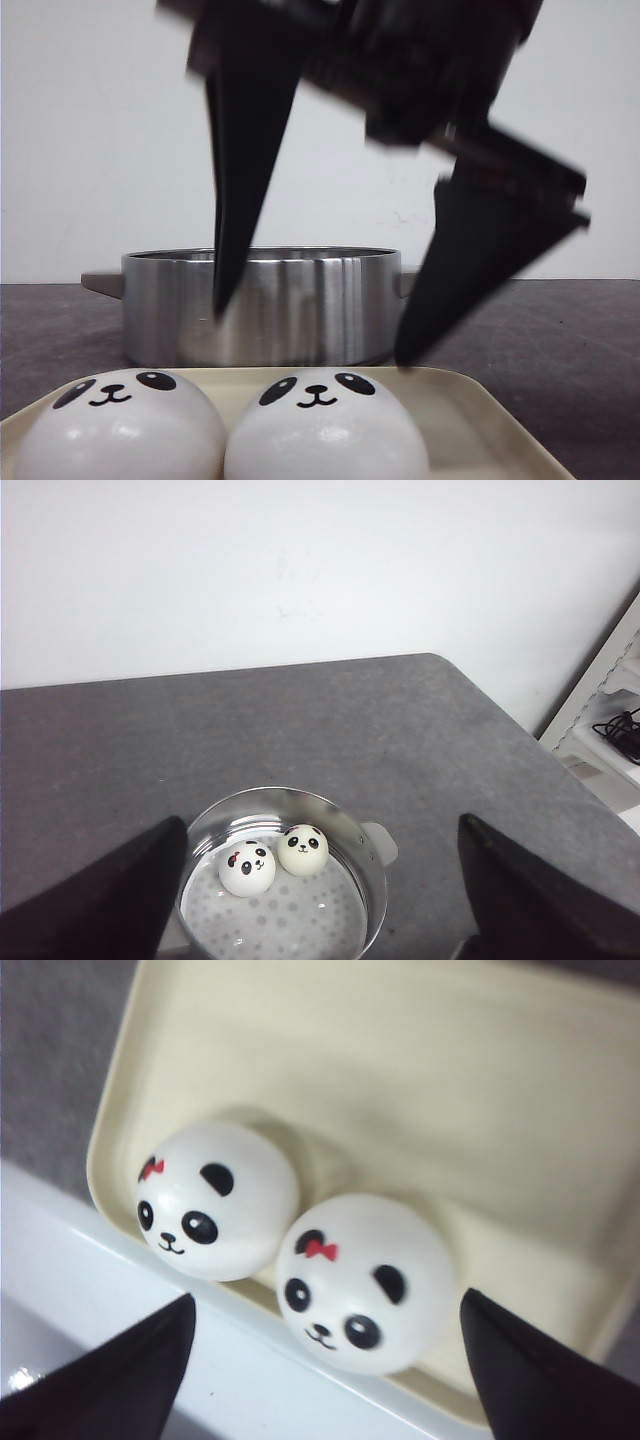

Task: Steam buns
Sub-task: 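Lower the right gripper onto a third panda bun and grasp it, then carry the bun with the right gripper into the pot and release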

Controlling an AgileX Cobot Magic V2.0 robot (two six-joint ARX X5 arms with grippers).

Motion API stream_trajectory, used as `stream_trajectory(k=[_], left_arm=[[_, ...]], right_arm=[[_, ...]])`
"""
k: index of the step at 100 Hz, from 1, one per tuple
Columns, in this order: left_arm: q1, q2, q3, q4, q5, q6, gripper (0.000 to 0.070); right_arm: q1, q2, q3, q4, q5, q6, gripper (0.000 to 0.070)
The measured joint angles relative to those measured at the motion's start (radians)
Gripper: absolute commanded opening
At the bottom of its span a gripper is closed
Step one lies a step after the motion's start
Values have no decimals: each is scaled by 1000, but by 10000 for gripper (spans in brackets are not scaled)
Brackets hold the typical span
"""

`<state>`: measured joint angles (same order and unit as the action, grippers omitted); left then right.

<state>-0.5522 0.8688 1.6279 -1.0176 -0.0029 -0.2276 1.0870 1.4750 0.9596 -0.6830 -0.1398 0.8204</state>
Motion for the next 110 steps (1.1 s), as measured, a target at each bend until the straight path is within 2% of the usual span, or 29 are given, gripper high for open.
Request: stream_trajectory(k=[11, 32, 37, 45, 81, 96, 110], left_arm=[[0, -13, 0, -22, 0, 2, 516], [0, -10, 0, -56, 0, 8, 516], [0, -8, 0, -58, 0, 8, 516], [0, -8, 0, -58, 0, 8, 516], [0, -8, 0, -58, 0, 8, 516], [0, -8, 0, -58, 0, 8, 516], [0, -8, 0, -56, 0, 8, 516]], right_arm=[[-1, 52, 0, -3, -21, 0, 514], [-1, 97, 0, 0, -18, 0, 411], [-1, 97, 0, 0, -13, 0, 302], [-1, 97, 0, 0, -3, 0, 0], [16, 38, 39, -2, 59, -12, 7], [35, -91, 248, -24, 72, -40, 6], [9, -113, 455, -103, 189, -115, 6]])
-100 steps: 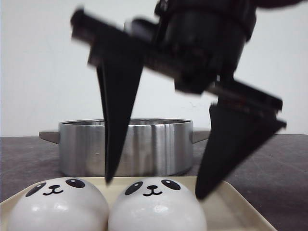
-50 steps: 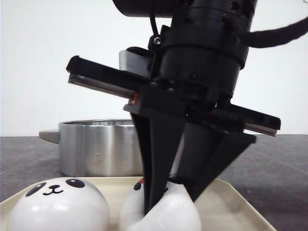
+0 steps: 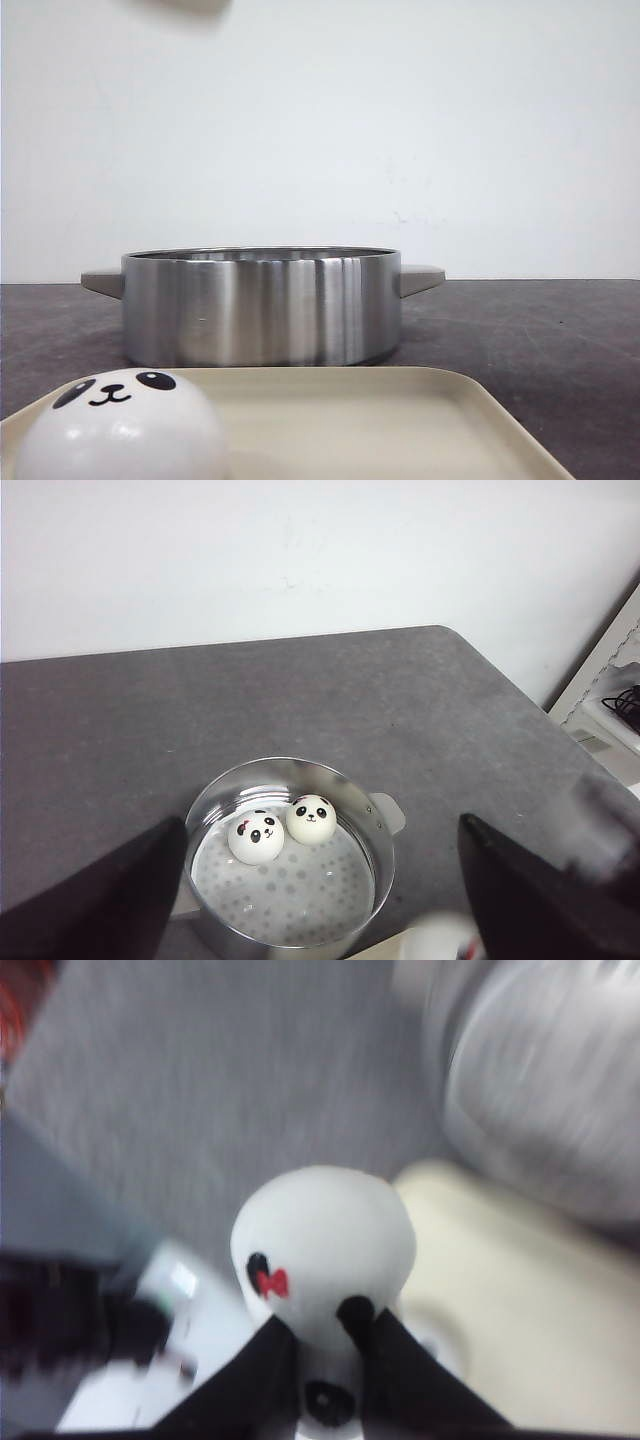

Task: Steam buns
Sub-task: 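Carry the bun with the right gripper into the pot and release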

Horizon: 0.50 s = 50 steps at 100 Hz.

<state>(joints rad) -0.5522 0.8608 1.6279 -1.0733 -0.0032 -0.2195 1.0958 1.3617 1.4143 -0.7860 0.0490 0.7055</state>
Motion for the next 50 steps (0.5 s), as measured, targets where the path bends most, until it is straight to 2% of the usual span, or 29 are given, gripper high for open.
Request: stream_trajectory(k=[12, 32, 38, 50], left_arm=[[0, 0, 0, 9, 0, 0, 516], [0, 10, 0, 13, 0, 0, 516], [0, 11, 0, 14, 0, 0, 516], [0, 17, 0, 14, 0, 4, 516]], right_arm=[[-99, 60, 111, -19, 13, -73, 6], [-272, 223, 140, -24, -57, -155, 6], [-311, 286, 140, -26, -62, -167, 6], [-366, 403, 139, -24, -121, -178, 6]])
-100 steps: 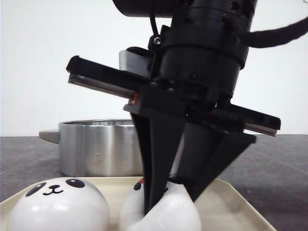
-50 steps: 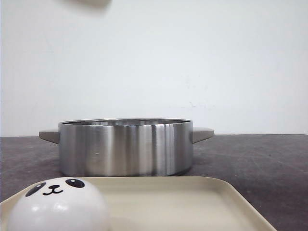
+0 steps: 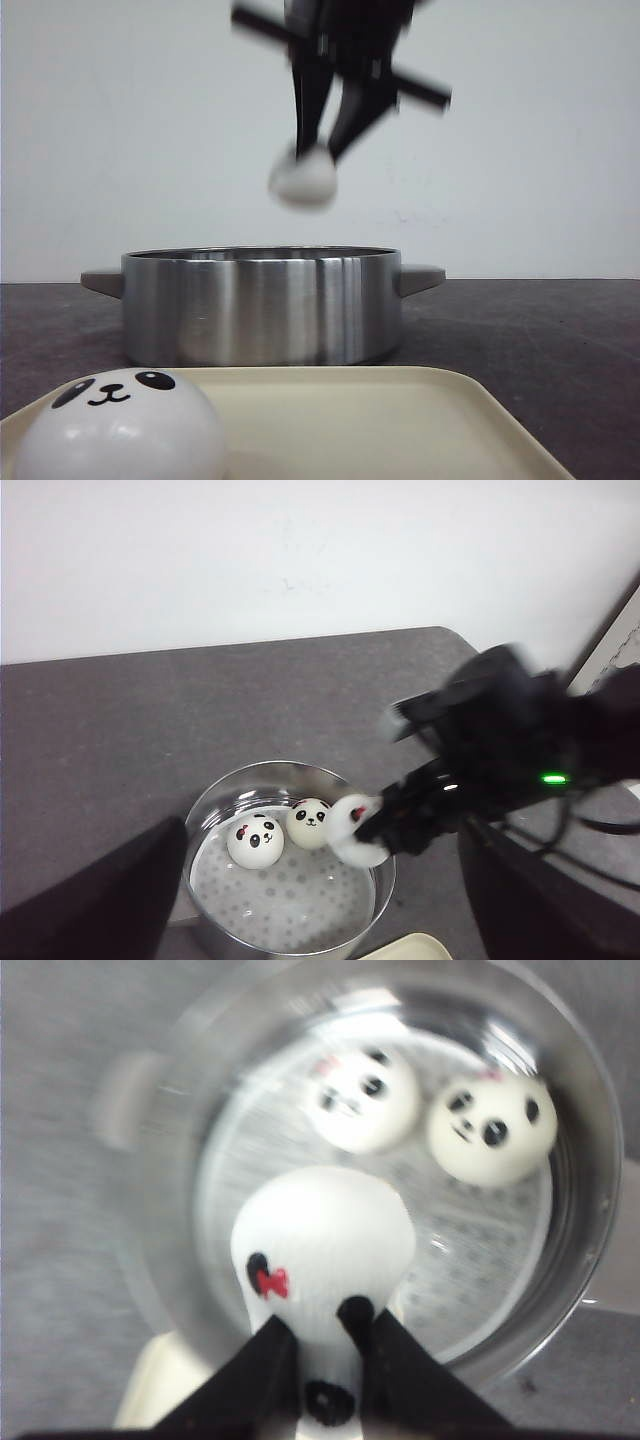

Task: Steam buns
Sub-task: 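Carry the bun with the right gripper into the pot and release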

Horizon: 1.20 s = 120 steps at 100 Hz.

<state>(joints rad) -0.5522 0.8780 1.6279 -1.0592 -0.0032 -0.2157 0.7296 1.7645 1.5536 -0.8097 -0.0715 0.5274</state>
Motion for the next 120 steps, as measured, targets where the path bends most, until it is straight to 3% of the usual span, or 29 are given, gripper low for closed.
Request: stream_trajectory(k=[18, 42, 47, 57, 61, 76, 91, 120], left_arm=[[0, 5, 0, 0, 0, 6, 516], [0, 5, 0, -9, -1, 7, 516], [0, 5, 0, -11, -1, 7, 516], [0, 5, 0, -17, -3, 7, 516], [0, 5, 0, -21, -10, 8, 516], [0, 5, 0, -29, -23, 14, 516], [0, 5, 0, -37, -23, 14, 516], [0, 5, 0, -94, -24, 14, 516]], right_arm=[[-16, 114, 0, 6, -28, -3, 6], [-17, 168, 0, 11, 33, -4, 14], [-17, 168, 0, 13, 36, -4, 67], [-17, 168, 0, 14, 36, -4, 286], [-17, 168, 0, 14, 35, -4, 332], [-17, 168, 0, -4, 35, -3, 358], [-17, 168, 0, -7, 37, 2, 473], [-18, 168, 0, -5, 37, 4, 512]])
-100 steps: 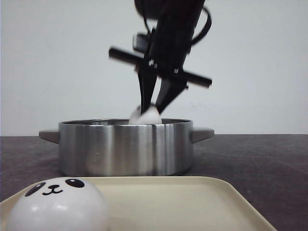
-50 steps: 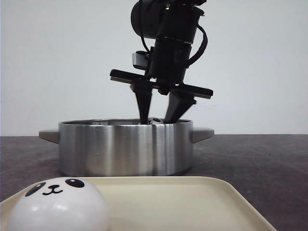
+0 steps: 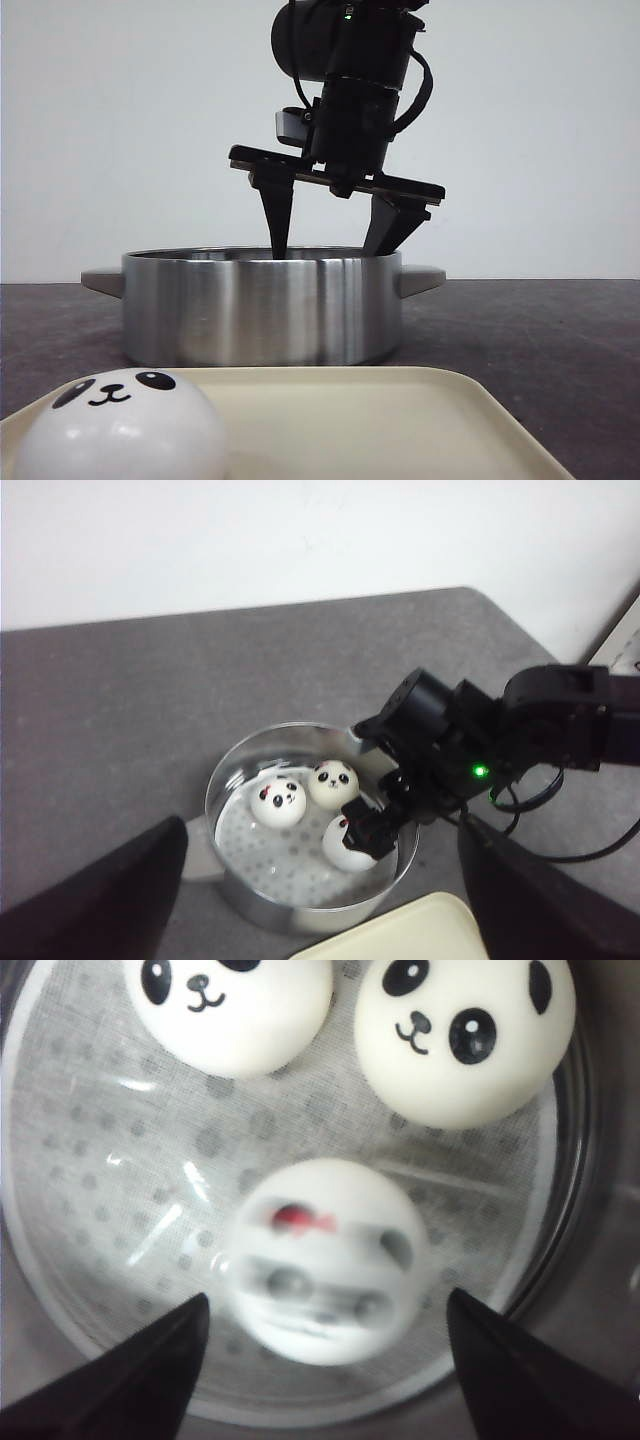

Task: Steam buns
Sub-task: 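Carry the bun with the right gripper into the pot and release, then lower the left gripper onto the last panda bun and grasp it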

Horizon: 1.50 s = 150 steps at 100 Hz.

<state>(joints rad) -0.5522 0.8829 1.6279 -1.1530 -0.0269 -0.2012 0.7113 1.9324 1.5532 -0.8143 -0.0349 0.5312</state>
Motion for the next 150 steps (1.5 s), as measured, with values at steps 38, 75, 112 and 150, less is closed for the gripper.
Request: stream_trajectory(k=[38, 75, 112, 150], left_arm=[[0, -32, -119, -117, 55, -40, 516], [-89, -203, -675, 8, 292, -284, 517], [-323, -25, -838, 208, 282, -404, 518], [-414, 247, -838, 362, 210, -453, 522]], right_arm=[[-5, -74, 105, -50, 10, -44, 0], [114, -599, 192, -24, 142, -146, 0], [113, -767, 191, -147, 298, -169, 0], [113, -776, 190, -178, 296, -170, 0]])
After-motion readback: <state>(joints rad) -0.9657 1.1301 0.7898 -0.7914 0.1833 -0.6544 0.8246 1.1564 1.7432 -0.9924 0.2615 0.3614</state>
